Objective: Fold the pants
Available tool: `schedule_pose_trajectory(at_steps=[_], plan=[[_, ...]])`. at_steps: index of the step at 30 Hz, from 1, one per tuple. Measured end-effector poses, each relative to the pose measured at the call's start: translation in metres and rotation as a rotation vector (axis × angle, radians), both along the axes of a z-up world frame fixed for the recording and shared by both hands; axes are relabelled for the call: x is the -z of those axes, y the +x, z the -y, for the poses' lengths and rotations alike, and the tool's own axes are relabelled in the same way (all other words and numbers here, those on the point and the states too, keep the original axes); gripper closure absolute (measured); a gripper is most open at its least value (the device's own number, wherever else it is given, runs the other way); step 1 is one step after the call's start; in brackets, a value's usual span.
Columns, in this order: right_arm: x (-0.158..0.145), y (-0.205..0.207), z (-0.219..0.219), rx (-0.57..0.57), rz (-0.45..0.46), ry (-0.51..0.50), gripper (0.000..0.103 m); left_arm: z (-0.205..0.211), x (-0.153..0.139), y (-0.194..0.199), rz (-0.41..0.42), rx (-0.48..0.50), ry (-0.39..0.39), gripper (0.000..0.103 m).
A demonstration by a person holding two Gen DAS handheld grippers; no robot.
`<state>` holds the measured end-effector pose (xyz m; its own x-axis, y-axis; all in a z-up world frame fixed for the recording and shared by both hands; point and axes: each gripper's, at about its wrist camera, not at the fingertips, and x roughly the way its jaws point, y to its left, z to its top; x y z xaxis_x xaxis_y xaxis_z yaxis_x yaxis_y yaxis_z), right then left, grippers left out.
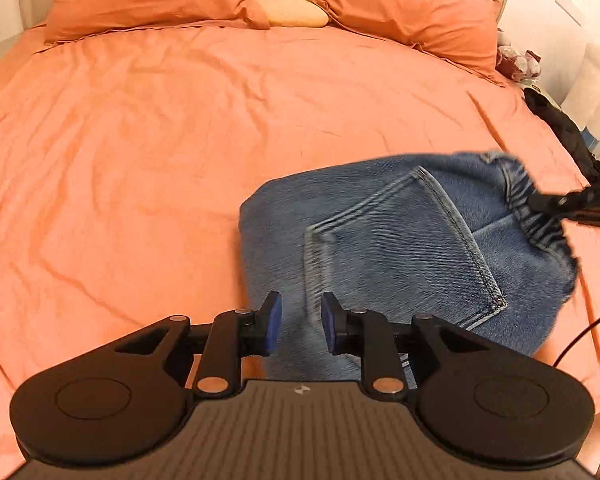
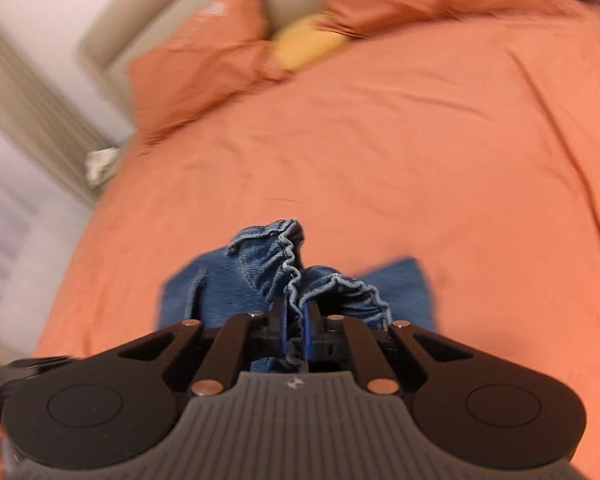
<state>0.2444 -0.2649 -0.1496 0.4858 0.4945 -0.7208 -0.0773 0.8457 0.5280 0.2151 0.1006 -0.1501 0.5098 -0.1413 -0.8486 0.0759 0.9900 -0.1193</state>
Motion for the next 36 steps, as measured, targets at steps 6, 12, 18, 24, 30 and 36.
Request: schedule_pose_trajectory(at_steps=[6, 12, 18, 24, 30, 36], plan=[[0.053, 0.008, 0.003, 0.044, -0.050, -0.115, 0.102, 0.006, 0.022, 0.006, -0.036, 0.035, -0.007, 0.076], [0.055, 0.018, -0.012, 0.025, -0.060, -0.216, 0.099, 0.020, 0.050, 0.020, -0.112, 0.038, 0.028, 0.074], [0.022, -0.010, -0.019, -0.008, 0.036, -0.314, 0.082, 0.015, 0.028, 0.021, -0.077, 0.096, 0.034, 0.074], [-0.010, -0.027, -0.039, -0.087, 0.113, -0.320, 0.079, 0.005, 0.012, 0.054, 0.012, 0.072, 0.070, 0.075], [0.025, -0.010, -0.057, -0.113, 0.045, -0.453, 0.090, -0.001, 0.048, 0.087, -0.045, 0.053, 0.096, 0.080], [0.045, -0.009, -0.055, -0.119, 0.025, -0.467, 0.093, -0.005, 0.074, 0.098, -0.122, 0.052, 0.076, 0.077]])
